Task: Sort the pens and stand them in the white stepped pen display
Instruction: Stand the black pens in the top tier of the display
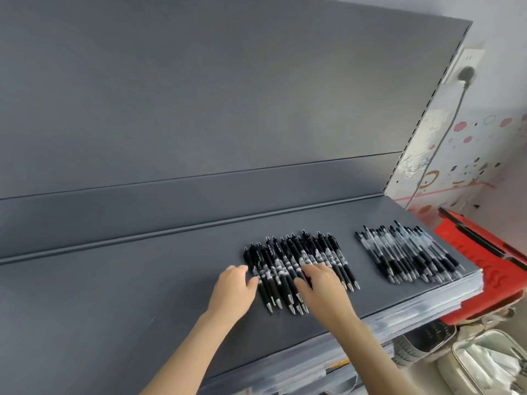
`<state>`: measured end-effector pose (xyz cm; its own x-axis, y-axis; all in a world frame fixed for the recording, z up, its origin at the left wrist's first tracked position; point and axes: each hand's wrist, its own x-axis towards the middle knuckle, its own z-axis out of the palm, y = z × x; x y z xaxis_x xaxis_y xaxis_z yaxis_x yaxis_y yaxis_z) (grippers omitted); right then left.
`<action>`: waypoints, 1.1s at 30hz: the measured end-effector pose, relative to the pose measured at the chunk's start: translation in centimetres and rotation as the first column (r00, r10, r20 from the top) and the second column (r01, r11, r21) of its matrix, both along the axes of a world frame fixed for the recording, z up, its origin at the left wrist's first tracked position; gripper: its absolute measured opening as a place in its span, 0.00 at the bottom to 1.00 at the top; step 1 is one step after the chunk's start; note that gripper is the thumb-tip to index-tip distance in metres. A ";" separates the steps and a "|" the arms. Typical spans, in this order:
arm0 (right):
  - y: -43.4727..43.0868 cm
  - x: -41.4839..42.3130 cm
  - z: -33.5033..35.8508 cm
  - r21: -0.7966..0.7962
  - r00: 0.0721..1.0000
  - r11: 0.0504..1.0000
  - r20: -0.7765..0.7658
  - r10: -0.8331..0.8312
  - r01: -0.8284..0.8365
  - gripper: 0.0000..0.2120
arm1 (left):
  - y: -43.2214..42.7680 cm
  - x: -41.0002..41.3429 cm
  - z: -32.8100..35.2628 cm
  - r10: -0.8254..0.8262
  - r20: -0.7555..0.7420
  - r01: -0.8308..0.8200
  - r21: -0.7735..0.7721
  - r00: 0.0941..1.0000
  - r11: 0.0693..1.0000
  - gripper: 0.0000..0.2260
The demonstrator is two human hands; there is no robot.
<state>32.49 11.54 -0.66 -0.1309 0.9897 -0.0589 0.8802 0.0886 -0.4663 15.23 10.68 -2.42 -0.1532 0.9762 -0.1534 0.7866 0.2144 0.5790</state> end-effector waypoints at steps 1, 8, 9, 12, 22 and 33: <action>0.4 -0.5 -0.2 -0.016 0.999 1.000 0.031 0.021 -0.021 0.13 | 0.2 0.4 -0.1 0.012 -0.006 -0.012 -0.011 1.000 1.000 0.12; 2.2 -1.6 0.1 -0.089 0.955 0.987 0.252 0.154 -0.136 0.20 | 1.9 3.2 0.6 0.070 -0.104 -0.083 -0.134 0.992 0.987 0.16; 2.5 -1.8 0.3 -0.120 0.949 0.982 0.262 0.174 -0.146 0.19 | 2.2 3.3 0.8 0.069 -0.113 -0.086 -0.155 0.991 0.984 0.15; 3.4 -2.7 0.9 -0.195 0.938 0.968 0.279 0.207 -0.155 0.12 | 2.7 3.1 1.2 0.085 -0.121 -0.110 -0.218 0.989 0.970 0.10; 4.9 -2.0 1.2 -0.097 0.929 0.986 0.333 0.160 -0.135 0.12 | 2.3 3.1 1.1 0.240 -0.134 -0.266 -0.225 0.961 0.938 0.06; 4.4 1.7 2.7 -0.552 0.683 0.802 -0.677 -0.274 -0.226 0.12 | -0.5 0.2 4.3 0.352 0.637 -0.284 -0.212 0.685 0.935 0.07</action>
<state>34.23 15.98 2.01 -0.3541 0.7987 -0.4864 0.2569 -0.4171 -0.8718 15.38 10.18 1.90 -0.2790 0.8646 -0.4178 0.0899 0.4567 0.8851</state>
